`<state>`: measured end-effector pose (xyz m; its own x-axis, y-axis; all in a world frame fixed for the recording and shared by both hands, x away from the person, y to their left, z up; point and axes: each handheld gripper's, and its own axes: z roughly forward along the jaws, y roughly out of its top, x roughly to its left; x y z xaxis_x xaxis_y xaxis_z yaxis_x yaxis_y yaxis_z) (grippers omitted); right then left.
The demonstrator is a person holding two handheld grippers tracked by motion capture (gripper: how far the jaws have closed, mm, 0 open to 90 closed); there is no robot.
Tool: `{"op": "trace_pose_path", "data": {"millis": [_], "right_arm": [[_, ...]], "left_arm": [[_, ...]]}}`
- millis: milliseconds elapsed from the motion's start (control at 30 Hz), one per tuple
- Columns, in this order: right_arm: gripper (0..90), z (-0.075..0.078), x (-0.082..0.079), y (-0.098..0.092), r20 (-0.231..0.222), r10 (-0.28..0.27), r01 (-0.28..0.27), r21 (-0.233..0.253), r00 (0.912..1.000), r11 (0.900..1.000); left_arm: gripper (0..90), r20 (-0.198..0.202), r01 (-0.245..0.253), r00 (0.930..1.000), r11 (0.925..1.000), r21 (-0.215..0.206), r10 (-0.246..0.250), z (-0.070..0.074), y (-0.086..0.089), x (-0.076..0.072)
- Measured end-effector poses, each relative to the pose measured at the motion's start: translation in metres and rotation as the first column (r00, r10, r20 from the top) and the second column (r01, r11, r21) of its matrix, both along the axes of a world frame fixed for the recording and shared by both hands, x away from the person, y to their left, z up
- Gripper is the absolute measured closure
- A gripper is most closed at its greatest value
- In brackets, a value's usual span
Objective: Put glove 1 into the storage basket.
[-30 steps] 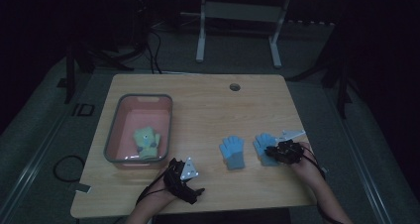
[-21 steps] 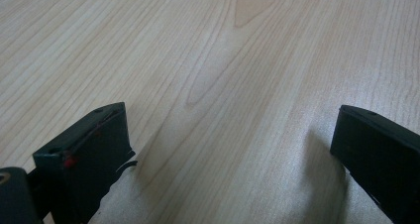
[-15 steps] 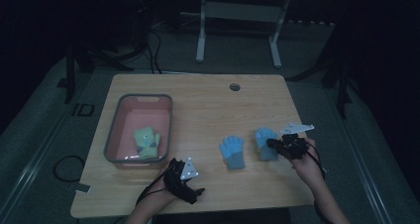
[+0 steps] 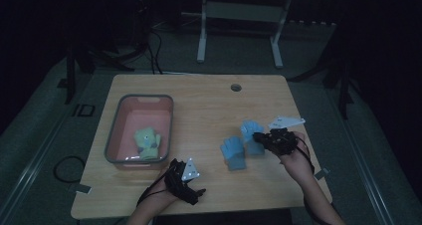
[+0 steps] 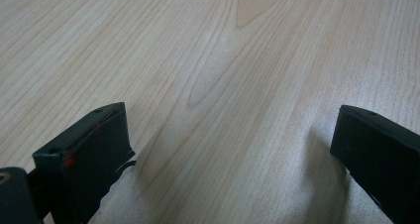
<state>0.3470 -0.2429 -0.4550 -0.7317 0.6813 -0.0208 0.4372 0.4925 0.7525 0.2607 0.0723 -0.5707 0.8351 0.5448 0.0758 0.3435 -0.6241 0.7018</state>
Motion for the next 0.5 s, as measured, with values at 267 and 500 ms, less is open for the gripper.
{"op": "trace_pose_path", "data": {"millis": [267, 500], "right_arm": [[86.1, -0.012, -0.005, 0.031, -0.027, 0.083, -0.084, -0.030, 0.9962, 0.996], [86.1, -0.029, -0.003, 0.037, -0.071, 0.114, -0.118, -0.057, 0.9910, 0.991]], "left_arm": [[2.3, -0.002, 0.004, 1.0000, 1.0000, -0.005, -0.004, 0.000, 0.000, 0.000], [2.3, 0.005, 0.001, 1.0000, 0.9999, -0.012, -0.001, 0.001, 0.000, 0.000]]}}
